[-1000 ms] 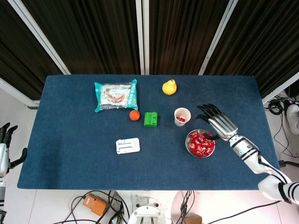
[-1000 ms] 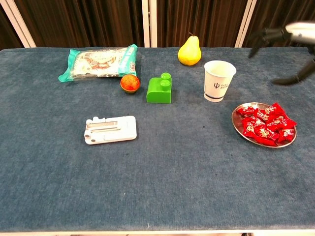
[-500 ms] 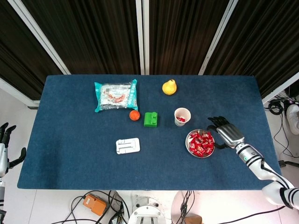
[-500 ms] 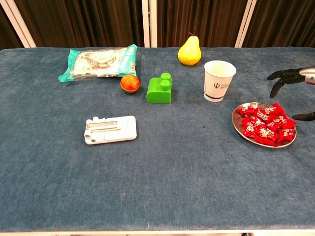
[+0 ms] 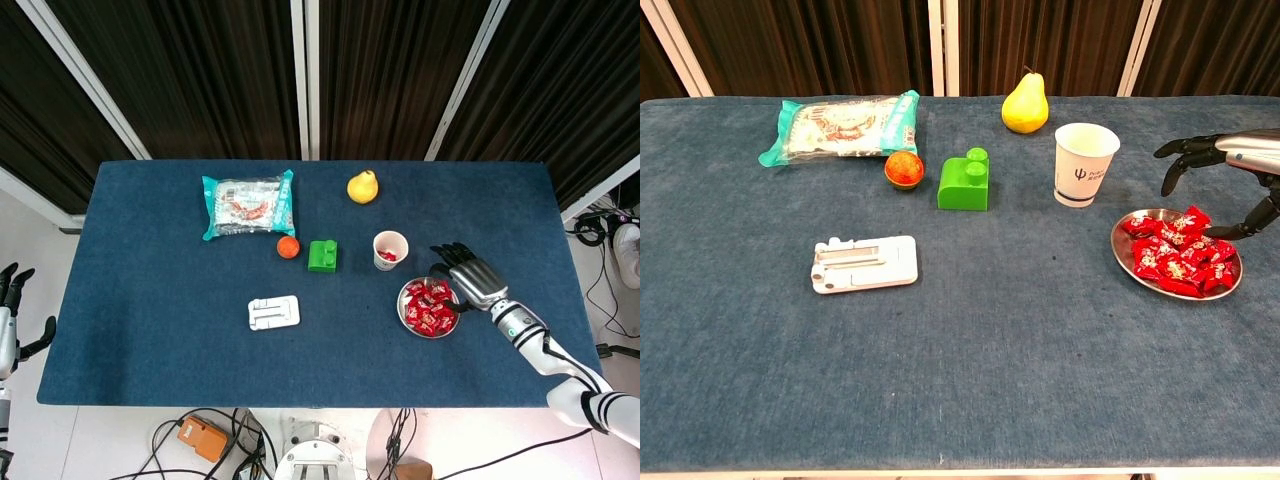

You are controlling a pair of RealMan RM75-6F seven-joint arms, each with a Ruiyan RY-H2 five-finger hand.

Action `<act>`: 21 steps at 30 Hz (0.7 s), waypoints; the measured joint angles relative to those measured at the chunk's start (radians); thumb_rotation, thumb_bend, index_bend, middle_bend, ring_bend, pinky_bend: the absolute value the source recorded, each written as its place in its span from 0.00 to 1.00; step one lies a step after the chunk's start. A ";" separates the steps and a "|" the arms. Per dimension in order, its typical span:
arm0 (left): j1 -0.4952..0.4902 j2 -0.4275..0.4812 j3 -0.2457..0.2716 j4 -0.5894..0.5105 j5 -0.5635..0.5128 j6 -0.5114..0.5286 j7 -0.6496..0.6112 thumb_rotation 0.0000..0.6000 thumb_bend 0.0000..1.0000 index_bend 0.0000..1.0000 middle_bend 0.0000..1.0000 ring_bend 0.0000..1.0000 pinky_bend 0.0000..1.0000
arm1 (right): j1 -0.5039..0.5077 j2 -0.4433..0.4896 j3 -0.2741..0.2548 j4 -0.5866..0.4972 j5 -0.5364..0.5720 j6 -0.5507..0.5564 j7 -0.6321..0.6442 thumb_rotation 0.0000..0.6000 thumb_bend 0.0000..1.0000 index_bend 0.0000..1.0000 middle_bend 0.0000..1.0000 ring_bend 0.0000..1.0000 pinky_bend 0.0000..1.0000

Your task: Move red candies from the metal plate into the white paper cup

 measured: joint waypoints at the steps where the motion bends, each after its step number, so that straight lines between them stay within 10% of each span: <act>1: 0.000 0.000 0.000 0.000 0.000 0.000 0.000 1.00 0.34 0.11 0.00 0.00 0.00 | 0.002 0.001 0.001 -0.002 -0.001 -0.001 -0.003 1.00 0.43 0.38 0.09 0.00 0.00; 21: 0.001 0.001 0.001 -0.001 0.001 -0.001 -0.002 1.00 0.35 0.11 0.00 0.00 0.00 | 0.012 -0.016 -0.012 -0.011 -0.009 -0.038 0.006 1.00 0.43 0.47 0.09 0.00 0.00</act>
